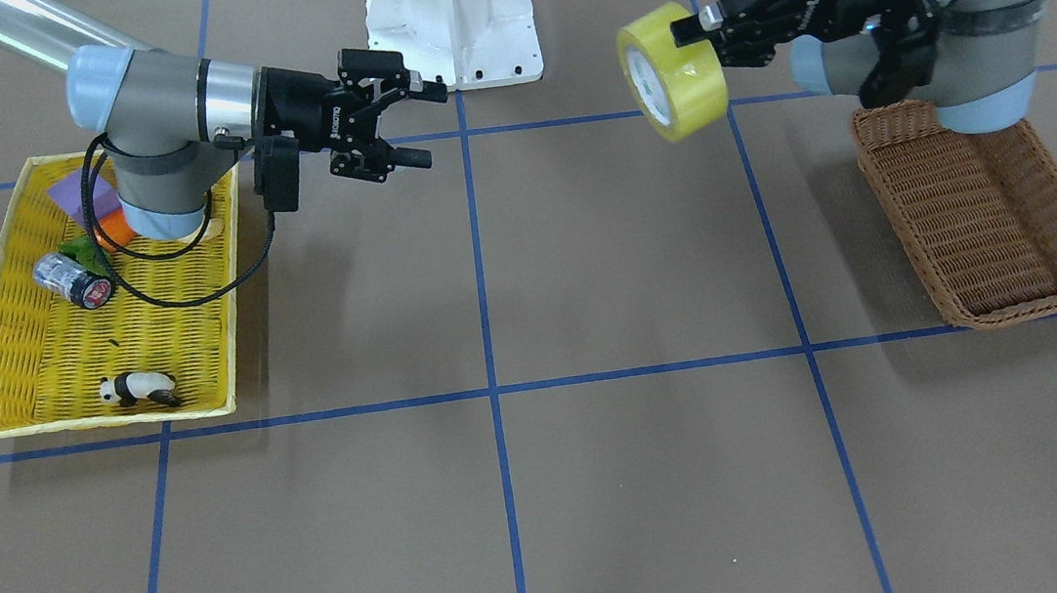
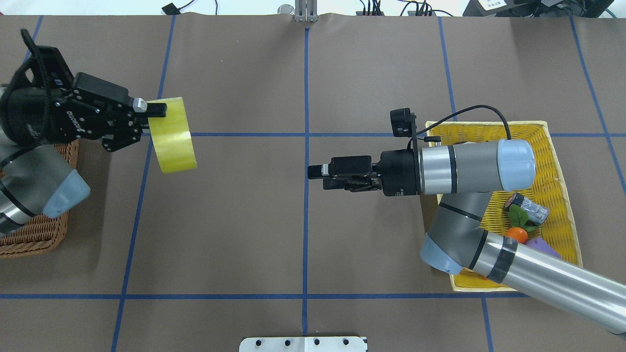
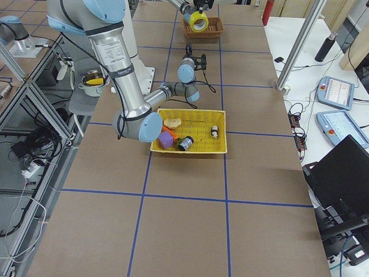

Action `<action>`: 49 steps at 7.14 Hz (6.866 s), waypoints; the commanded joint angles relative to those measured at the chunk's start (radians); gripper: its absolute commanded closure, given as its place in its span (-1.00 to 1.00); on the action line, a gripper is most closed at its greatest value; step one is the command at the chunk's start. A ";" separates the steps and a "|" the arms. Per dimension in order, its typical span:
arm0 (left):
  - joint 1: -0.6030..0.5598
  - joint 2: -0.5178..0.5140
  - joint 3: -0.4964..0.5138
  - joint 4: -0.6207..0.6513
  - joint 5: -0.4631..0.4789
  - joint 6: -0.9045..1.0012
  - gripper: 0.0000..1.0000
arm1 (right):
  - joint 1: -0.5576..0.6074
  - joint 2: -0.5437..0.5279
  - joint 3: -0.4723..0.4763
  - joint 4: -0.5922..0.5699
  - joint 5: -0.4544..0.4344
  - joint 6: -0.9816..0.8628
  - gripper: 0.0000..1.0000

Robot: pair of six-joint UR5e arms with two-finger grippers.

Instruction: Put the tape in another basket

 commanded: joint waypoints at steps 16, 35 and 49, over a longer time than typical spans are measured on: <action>-0.172 0.376 0.007 1.215 -0.136 1.208 1.00 | 0.709 -0.383 0.162 -1.481 0.324 -1.625 -0.97; -0.507 0.356 -0.225 1.886 -0.076 2.256 -0.96 | 0.871 -0.465 0.243 -1.653 0.293 -1.642 -0.99; -0.500 0.361 -0.220 1.882 -0.155 2.153 -0.96 | 0.841 -0.501 0.281 -1.645 0.285 -1.664 -1.00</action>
